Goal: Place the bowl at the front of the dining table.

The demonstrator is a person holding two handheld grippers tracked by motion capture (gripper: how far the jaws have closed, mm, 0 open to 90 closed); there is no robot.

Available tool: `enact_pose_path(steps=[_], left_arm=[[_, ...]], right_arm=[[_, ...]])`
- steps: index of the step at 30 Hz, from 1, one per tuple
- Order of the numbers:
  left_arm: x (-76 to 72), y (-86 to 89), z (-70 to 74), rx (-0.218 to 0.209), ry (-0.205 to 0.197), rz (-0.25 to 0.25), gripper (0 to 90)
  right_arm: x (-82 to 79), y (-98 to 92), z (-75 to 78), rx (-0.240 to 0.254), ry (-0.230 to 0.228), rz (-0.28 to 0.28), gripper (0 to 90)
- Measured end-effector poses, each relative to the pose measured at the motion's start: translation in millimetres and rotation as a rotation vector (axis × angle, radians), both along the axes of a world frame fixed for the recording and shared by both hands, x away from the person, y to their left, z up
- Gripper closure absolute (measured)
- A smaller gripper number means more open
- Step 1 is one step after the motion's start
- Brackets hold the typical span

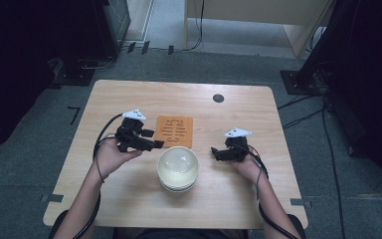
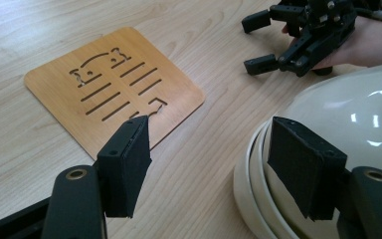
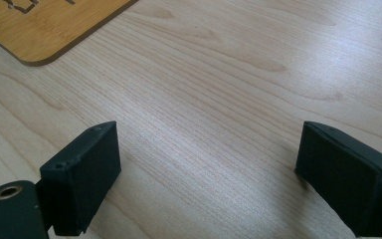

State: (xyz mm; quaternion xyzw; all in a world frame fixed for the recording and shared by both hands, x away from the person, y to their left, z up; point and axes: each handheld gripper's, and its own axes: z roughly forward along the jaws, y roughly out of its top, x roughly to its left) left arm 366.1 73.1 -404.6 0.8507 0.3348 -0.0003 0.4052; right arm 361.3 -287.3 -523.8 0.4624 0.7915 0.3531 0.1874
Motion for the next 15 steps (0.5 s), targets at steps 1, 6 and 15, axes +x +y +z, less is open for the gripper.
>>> enact_pose_path(steps=[1, 6, 15], left_arm=[[-0.4, -0.2, 0.8, -0.003, -0.001, 0.001, 32.8], [-2.9, -1.2, 5.3, -0.01, -0.01, -0.007, 32.8], [-5.0, -1.7, 11.8, -0.04, 0.005, -0.013, 32.1]], right_arm=[[0.0, 0.0, 0.0, 0.0, 0.0, 0.0, 9.6], [0.0, 0.1, 0.0, 0.001, 0.0, 0.0, 9.6], [0.0, 0.1, 0.0, 0.001, 0.0, -0.001, 9.6]])
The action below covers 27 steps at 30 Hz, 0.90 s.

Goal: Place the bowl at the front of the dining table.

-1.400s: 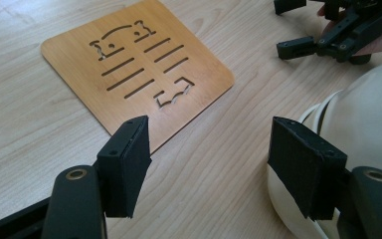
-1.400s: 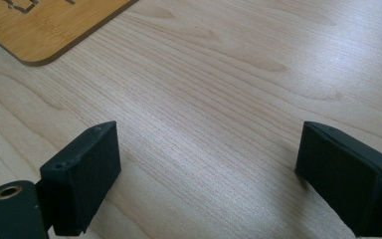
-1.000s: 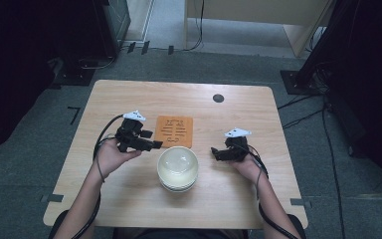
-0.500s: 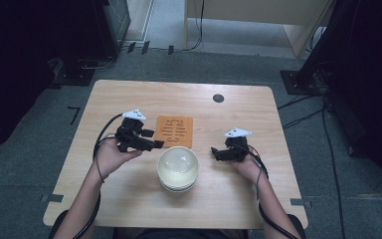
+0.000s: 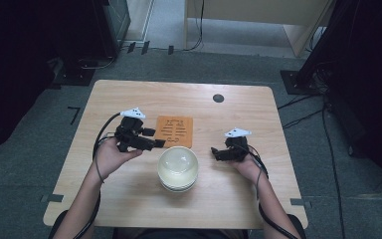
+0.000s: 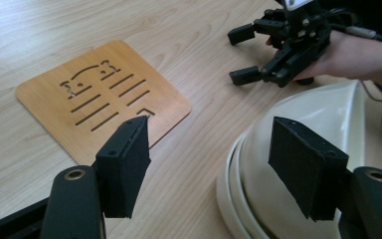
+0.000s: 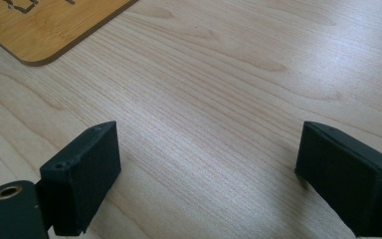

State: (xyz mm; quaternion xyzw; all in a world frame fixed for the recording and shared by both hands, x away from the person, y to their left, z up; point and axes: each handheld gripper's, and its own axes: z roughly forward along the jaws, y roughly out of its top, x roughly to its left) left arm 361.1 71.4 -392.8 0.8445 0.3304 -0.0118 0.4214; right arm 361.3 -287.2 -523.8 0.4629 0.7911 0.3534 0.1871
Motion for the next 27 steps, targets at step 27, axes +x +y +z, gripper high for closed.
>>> enact_pose_path(steps=[27], left_arm=[[-14.9, -11.5, 14.6, -0.037, -0.05, -0.075, 34.1]], right_arm=[[0.0, -0.1, 0.0, -0.002, -0.001, 0.001, 9.6]])
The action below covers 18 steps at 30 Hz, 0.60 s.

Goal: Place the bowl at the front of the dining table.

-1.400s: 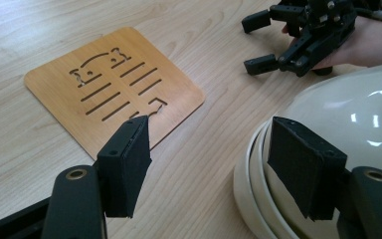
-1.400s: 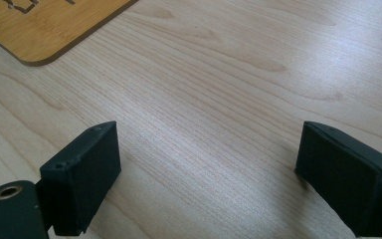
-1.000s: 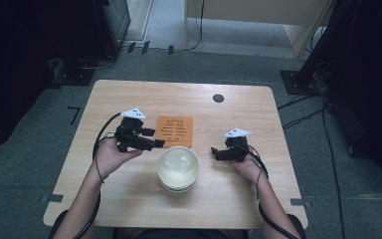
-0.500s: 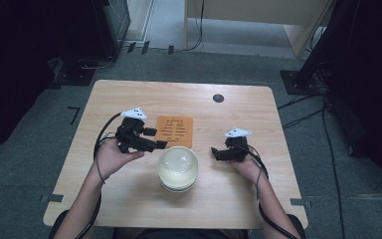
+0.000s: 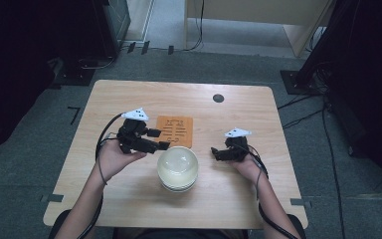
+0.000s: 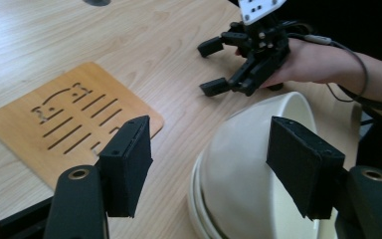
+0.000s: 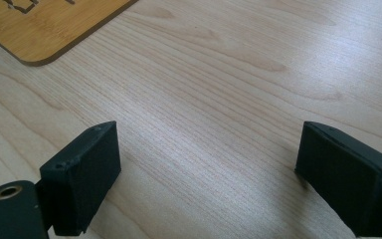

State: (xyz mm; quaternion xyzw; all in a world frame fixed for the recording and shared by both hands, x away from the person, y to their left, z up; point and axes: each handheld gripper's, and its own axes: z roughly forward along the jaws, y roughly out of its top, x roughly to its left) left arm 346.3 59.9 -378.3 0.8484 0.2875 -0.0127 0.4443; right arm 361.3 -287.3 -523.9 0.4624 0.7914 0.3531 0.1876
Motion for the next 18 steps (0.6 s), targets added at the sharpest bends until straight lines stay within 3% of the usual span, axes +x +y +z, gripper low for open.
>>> enact_pose_path(steps=[11, 13, 18], left_arm=[[-2.6, -9.7, -4.8, 0.017, 0.009, -0.033, 35.1], [-2.2, -12.8, -11.1, -0.005, 0.03, -0.093, 34.1], [-1.6, -18.0, -17.8, 0.02, 0.02, -0.098, 34.0]], right_arm=[[0.0, 0.0, 0.0, 0.0, 0.0, 0.0, 9.6], [0.0, 0.0, 0.0, 0.0, 0.0, 0.0, 9.6], [0.0, 0.0, 0.0, 0.0, 0.0, 0.0, 9.6]])
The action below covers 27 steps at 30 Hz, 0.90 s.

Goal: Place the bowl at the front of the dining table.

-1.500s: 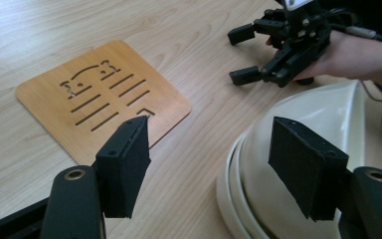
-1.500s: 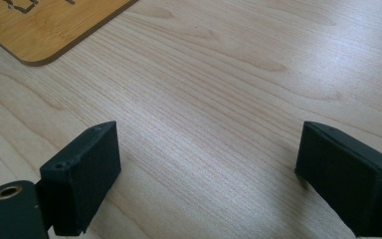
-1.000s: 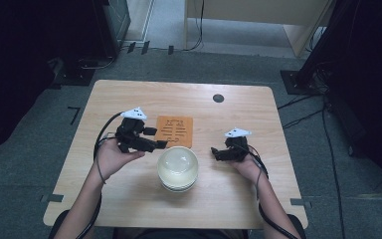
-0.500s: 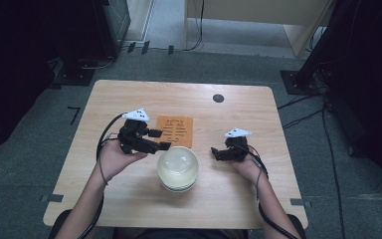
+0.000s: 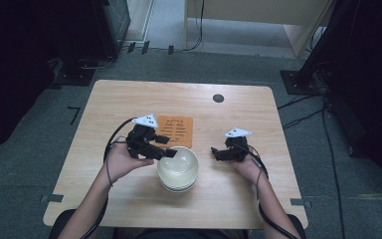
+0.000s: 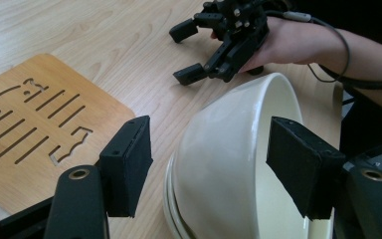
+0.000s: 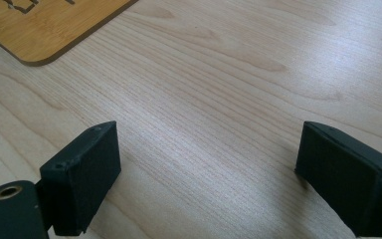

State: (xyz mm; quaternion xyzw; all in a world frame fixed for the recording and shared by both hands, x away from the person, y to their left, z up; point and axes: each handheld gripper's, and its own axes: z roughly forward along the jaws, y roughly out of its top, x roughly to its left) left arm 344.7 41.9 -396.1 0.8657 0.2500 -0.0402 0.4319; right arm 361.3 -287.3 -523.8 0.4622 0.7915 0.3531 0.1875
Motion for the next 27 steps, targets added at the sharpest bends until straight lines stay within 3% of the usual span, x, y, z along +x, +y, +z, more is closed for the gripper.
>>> enact_pose_path(steps=[4, 27], left_arm=[[-1.4, -1.1, -1.6, 0.018, -0.026, 0.003, 38.3], [-3.0, -14.0, -19.7, 0.049, -0.036, -0.004, 49.0]], right_arm=[[0.0, 0.0, 0.0, 0.0, 0.0, 0.0, 9.6], [0.0, 0.0, 0.0, 0.0, 0.0, 0.0, 9.6]])
